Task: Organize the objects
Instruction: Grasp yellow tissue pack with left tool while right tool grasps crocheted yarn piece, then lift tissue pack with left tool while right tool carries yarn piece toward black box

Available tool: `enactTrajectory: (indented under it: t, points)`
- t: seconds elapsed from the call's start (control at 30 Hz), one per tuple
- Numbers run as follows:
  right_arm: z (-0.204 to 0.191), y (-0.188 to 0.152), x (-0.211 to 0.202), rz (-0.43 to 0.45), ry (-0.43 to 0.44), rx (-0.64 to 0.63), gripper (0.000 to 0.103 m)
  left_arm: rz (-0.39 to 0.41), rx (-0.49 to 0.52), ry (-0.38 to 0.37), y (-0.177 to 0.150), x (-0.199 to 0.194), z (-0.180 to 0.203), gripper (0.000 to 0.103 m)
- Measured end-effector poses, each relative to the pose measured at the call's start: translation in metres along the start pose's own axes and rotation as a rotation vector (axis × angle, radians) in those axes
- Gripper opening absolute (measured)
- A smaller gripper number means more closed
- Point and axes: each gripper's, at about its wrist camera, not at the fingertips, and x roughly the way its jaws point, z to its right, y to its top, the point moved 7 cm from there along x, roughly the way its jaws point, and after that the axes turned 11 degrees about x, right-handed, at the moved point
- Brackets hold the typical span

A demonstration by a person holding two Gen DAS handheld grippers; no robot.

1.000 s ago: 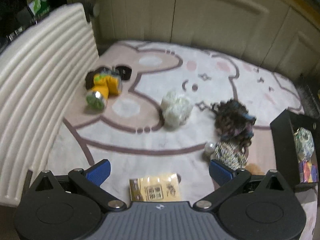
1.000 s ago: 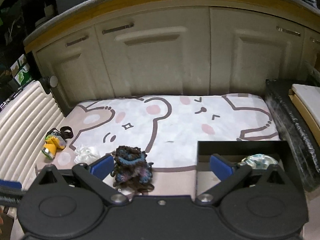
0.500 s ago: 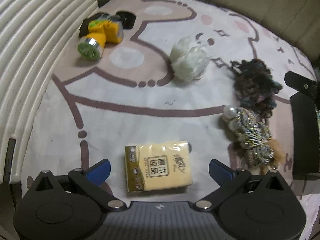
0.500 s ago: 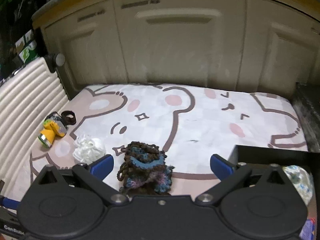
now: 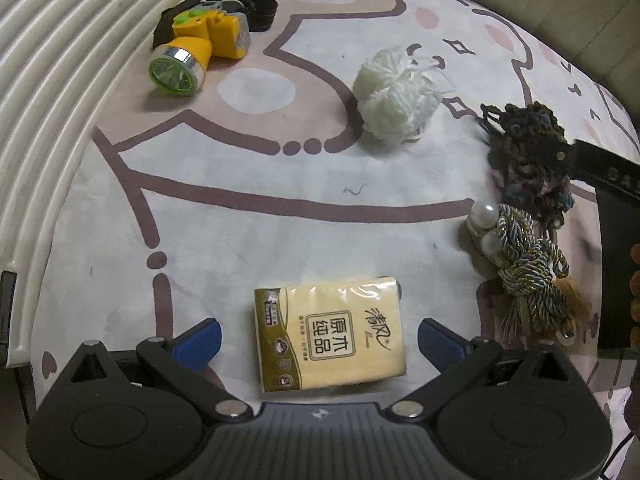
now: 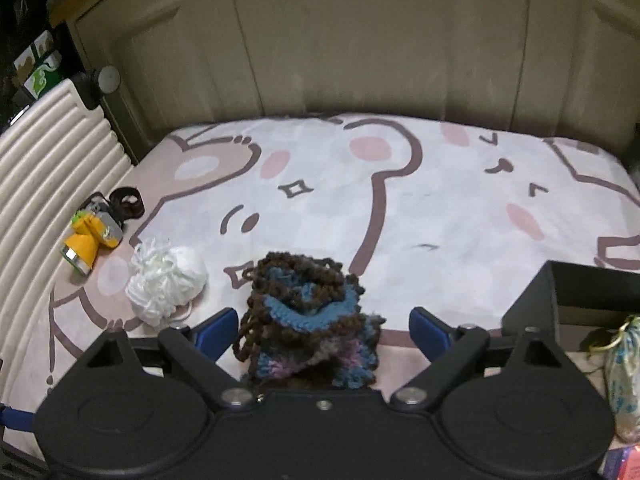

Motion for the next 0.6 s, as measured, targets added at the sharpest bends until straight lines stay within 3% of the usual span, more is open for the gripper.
enactTrajectory:
  t: [0.2,0.3,0.37,0.43,0.6]
  points:
    - [0.005,-0.002,0.013,-0.064,-0.018,0.079,0.079,-0.002,0.008,-0.001,0.002,0.001,0.000,0.095]
    - [0.001,-0.005,0.015,-0.085,0.007,0.069,0.064,-0.015,0.001,-0.004,0.002,0.003,-0.003,0.089]
    - [-0.001,-0.004,0.014,-0.088,0.016,0.064,0.051,-0.020,-0.013,-0.024,0.002,0.003,-0.003,0.080]
    - [-0.001,-0.004,0.012,-0.089,0.027,0.064,0.048,-0.014,-0.014,-0.029,0.003,0.002,-0.004,0.075]
    - [0.000,-0.001,0.004,-0.080,0.045,0.066,0.039,0.033,-0.007,-0.007,0.009,-0.008,-0.008,0.073]
